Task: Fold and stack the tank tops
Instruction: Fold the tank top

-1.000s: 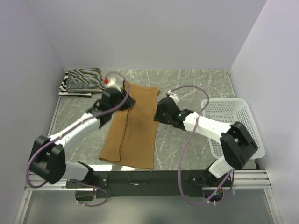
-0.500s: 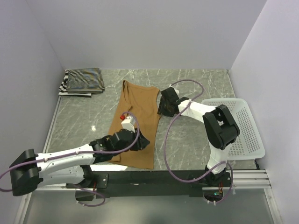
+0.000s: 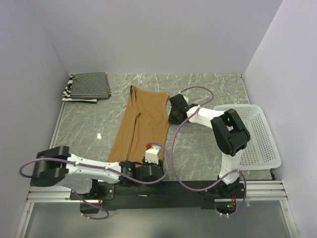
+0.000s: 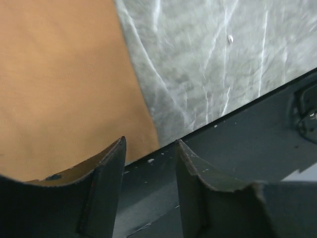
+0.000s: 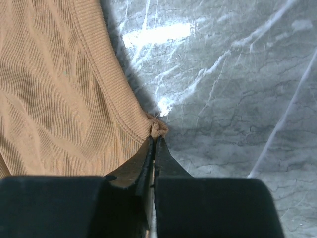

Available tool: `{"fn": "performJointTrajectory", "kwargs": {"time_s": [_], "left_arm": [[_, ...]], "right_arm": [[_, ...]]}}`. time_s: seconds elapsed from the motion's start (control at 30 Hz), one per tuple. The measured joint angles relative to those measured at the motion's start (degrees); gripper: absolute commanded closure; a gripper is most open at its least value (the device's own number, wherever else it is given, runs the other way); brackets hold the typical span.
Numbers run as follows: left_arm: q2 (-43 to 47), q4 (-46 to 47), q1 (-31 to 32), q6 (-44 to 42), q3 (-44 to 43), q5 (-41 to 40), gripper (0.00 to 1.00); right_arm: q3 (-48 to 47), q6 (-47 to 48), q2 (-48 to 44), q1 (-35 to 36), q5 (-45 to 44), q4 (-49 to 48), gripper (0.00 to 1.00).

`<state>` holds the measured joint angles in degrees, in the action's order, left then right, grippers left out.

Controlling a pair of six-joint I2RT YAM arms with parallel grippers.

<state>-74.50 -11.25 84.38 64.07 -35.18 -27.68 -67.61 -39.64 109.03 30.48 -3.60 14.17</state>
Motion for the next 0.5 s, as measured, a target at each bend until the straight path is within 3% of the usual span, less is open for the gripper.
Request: {"fn": "performJointTrajectory", "kwargs": {"time_s": [0.33, 0.5], "left_arm": [[-17.0, -8.8, 5.7, 3.2, -14.6, -6.9, 0.51], [-22.3, -14.3, 6.5, 5.4, -19.5, -9.9, 0.59]], "right_arm": [[0.0, -0.1, 0.0, -0.2, -0.2, 0.0, 1.0], [0.0, -0.1, 0.0, -0.2, -0.2, -0.1, 1.0]]}}
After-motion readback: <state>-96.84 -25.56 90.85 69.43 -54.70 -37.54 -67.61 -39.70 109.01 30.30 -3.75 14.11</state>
